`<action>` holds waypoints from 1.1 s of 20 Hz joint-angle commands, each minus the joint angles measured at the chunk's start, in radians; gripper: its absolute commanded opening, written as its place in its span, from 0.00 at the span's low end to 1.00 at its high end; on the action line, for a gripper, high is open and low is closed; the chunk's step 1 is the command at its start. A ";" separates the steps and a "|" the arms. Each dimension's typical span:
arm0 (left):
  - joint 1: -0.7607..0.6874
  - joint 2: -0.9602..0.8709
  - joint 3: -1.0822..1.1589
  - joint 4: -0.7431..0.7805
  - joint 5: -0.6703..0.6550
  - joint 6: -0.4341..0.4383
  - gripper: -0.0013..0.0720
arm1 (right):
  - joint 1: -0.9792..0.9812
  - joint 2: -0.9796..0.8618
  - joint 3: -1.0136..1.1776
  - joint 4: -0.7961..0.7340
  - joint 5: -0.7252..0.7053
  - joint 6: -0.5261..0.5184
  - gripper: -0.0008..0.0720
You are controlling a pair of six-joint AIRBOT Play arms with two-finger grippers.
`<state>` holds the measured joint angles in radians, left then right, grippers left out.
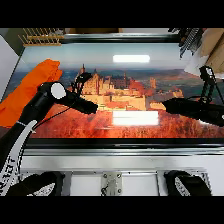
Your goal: Fold the clothes and pants, and hang the long-sleeved shirts on hangers.
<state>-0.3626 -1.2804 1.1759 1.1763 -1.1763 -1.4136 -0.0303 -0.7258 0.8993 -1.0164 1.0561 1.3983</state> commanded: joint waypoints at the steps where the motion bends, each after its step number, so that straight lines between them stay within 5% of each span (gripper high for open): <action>1: 0.000 0.000 0.000 0.000 0.000 0.000 0.04 | 0.001 -0.001 0.000 0.000 0.000 0.000 0.02; 13: -0.001 0.000 0.000 0.004 0.040 0.005 0.04 | 0.001 -0.001 0.000 0.000 0.000 0.000 0.02; 14: 0.002 0.000 0.000 0.019 0.071 0.040 0.34 | 0.001 -0.001 0.000 0.000 0.000 0.000 0.02; 15: 0.014 -0.001 0.013 0.073 0.106 0.053 1.00 | 0.001 -0.001 0.000 0.000 0.000 0.000 0.02; 17: 0.069 -0.020 0.077 0.273 0.166 0.012 0.98 | 0.001 -0.002 0.000 0.000 0.000 0.000 0.02; 20: 0.237 -0.109 0.248 0.615 0.226 -0.162 0.98 | 0.001 -0.004 0.000 0.000 0.000 0.000 0.02; 22: 0.360 -0.199 0.361 0.667 0.251 -0.184 0.98 | 0.001 -0.004 0.000 0.000 0.000 0.000 0.02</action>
<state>-0.1425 -1.3895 1.4029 1.6325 -0.9859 -1.5131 -0.0303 -0.7288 0.8993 -1.0161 1.0557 1.3983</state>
